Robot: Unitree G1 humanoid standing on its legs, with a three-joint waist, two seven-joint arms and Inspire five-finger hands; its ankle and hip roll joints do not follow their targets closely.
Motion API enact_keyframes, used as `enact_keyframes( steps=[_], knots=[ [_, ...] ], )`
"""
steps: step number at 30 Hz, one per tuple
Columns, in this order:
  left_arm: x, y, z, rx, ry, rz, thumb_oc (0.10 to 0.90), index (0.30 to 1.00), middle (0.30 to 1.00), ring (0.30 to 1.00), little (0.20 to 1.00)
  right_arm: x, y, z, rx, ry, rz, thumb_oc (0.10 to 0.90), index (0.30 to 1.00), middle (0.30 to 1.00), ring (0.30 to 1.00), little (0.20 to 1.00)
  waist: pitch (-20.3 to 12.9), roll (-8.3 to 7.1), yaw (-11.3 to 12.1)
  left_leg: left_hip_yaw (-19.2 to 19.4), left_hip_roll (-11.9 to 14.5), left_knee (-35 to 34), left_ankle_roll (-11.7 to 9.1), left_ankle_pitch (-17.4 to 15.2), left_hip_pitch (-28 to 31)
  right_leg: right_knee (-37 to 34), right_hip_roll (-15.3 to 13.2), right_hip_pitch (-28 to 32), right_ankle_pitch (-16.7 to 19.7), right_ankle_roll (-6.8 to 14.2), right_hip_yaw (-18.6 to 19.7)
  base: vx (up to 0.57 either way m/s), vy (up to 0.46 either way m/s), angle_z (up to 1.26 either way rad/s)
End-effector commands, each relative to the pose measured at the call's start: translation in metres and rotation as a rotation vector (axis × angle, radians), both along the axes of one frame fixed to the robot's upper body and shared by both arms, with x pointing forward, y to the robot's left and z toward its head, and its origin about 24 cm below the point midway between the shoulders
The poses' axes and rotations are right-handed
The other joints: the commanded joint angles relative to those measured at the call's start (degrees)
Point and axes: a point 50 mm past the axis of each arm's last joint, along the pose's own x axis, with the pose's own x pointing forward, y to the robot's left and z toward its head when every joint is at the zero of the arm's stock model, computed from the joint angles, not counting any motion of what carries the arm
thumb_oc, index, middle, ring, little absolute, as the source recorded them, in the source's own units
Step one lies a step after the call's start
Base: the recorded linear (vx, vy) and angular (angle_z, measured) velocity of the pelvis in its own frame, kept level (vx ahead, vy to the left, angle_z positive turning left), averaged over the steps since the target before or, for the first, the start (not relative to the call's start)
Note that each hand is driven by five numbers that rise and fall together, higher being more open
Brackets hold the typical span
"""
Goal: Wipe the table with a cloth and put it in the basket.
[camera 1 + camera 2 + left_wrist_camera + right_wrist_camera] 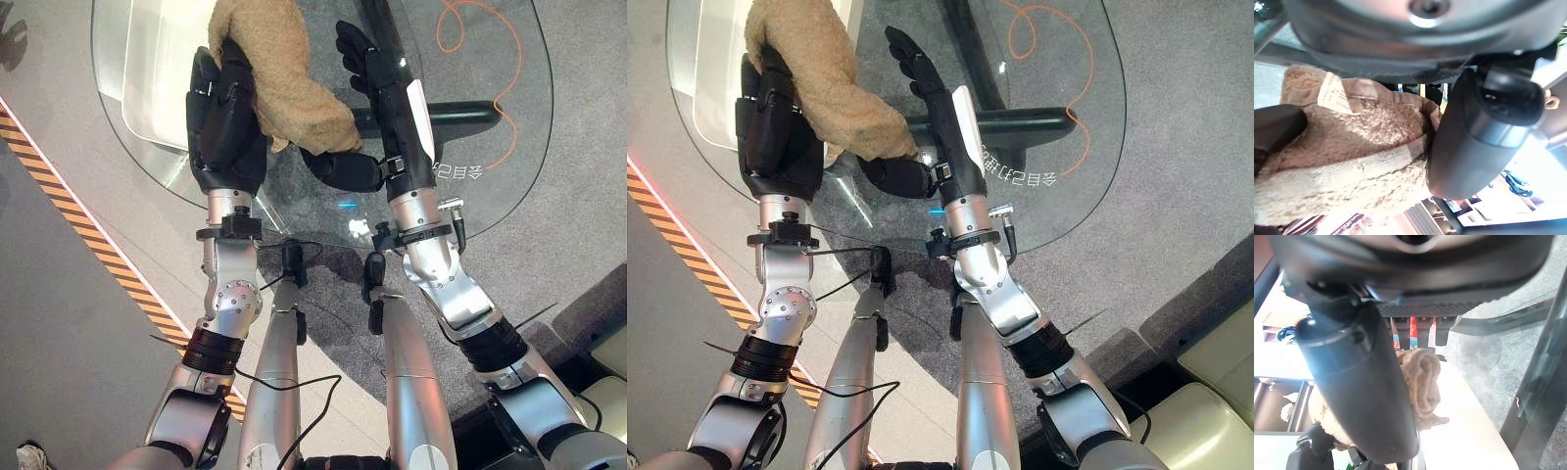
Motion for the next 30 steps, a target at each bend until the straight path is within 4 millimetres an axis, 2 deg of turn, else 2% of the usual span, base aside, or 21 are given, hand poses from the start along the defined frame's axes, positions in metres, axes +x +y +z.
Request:
enact_keyframes(
  steps=[1, 16, 30],
  knots=[
    [-0.041, 0.011, 0.072, -0.059, -0.435, 0.091, 0.1, 0.3, 0.3, 0.3, 0.2, -0.021, 0.001, 0.052, 0.13, -0.26, 0.055, 0.8, 0.9, 0.9, 0.9, 0.9, -1.5, -0.76, 0.8, 3.9, -4.7, 5.2, 4.7, -7.9, 2.6, -9.3, 4.9, 4.1, 4.5, 1.6, 0.8, 0.0, 0.0, 0.0],
    [-0.039, 0.019, 0.077, -0.071, -0.447, 0.167, 0.1, 0.3, 0.3, 0.3, 0.2, -0.01, -0.01, 0.046, 0.127, -0.258, -0.065, 0.8, 0.9, 0.9, 0.9, 0.9, -1.5, -0.73, 0.6, 4.0, -4.6, 5.5, 4.4, -8.1, 2.9, -9.0, 4.9, 4.3, 4.2, 1.5, 1.0, 0.0, 0.0, 0.0],
    [-0.037, 0.032, 0.079, -0.087, -0.443, 0.241, 0.1, 0.3, 0.3, 0.3, 0.2, 0.007, -0.051, 0.032, 0.216, -0.239, -0.345, 0.8, 0.9, 0.9, 0.9, 0.9, -1.5, -0.77, 0.0, 4.1, -4.4, 5.6, 4.4, -8.6, 3.4, -8.9, 4.9, 4.7, 4.0, 1.6, 1.3, 0.0, 0.0, 0.0]
  ],
)
